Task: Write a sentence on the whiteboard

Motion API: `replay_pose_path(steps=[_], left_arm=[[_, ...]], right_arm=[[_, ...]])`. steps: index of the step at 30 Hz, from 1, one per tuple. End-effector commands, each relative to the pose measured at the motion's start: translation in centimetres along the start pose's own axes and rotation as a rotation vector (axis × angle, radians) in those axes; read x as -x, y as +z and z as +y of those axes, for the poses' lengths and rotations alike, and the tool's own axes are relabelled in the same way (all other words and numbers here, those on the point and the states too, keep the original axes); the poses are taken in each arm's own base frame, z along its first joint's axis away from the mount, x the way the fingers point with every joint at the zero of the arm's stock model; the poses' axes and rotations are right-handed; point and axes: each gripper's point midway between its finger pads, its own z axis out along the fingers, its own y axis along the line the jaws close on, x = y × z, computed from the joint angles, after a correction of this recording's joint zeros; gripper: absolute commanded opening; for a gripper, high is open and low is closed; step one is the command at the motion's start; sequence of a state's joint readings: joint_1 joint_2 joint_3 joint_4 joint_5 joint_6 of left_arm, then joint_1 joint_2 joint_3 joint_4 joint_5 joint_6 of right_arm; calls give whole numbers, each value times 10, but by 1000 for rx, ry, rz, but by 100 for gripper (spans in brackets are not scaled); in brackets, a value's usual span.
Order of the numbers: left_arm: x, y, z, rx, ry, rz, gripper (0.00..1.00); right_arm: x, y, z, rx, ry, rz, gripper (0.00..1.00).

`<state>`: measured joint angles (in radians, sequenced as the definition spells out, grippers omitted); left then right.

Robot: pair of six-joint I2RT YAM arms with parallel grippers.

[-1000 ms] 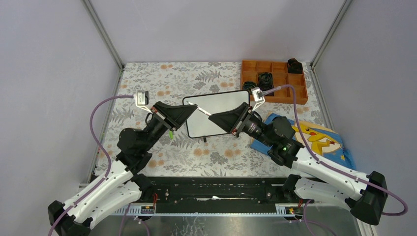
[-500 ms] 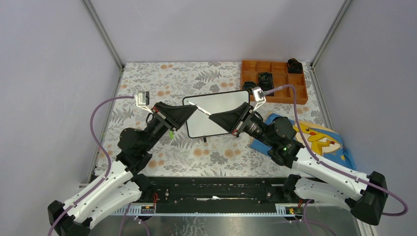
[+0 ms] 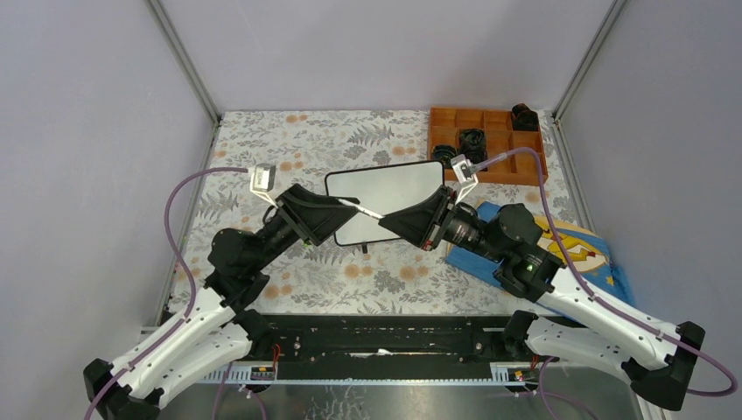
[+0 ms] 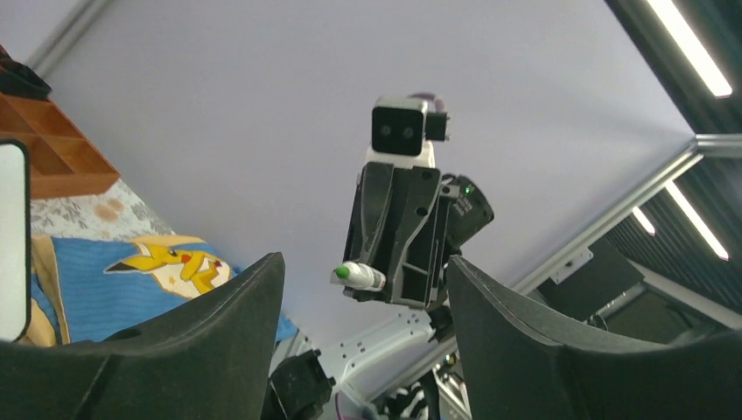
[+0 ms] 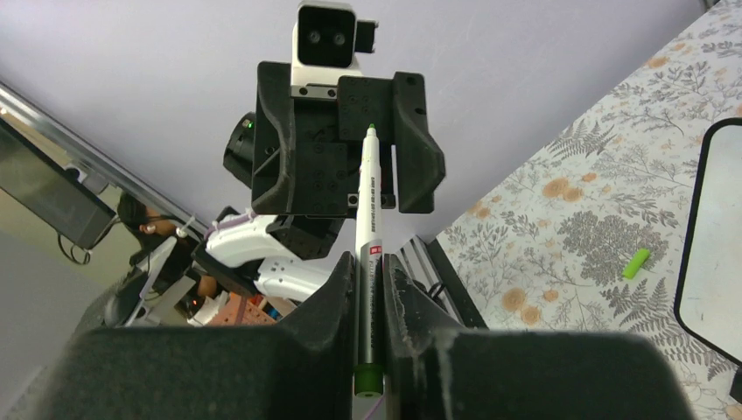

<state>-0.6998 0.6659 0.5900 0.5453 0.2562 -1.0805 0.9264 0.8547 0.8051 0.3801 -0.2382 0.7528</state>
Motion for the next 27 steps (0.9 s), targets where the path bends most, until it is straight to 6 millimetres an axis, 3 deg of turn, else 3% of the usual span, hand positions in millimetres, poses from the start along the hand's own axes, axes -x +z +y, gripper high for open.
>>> replay_pose_path(steps=[1, 8, 27], left_arm=[[-8, 1, -29, -121, 36, 80, 75], [-8, -2, -30, -128, 44, 79, 71], [-14, -7, -29, -124, 39, 103, 39]], right_arm=[[6, -7, 23, 62, -88, 46, 0], [3, -12, 29, 95, -106, 67, 0], [7, -21, 29, 81, -130, 42, 0]])
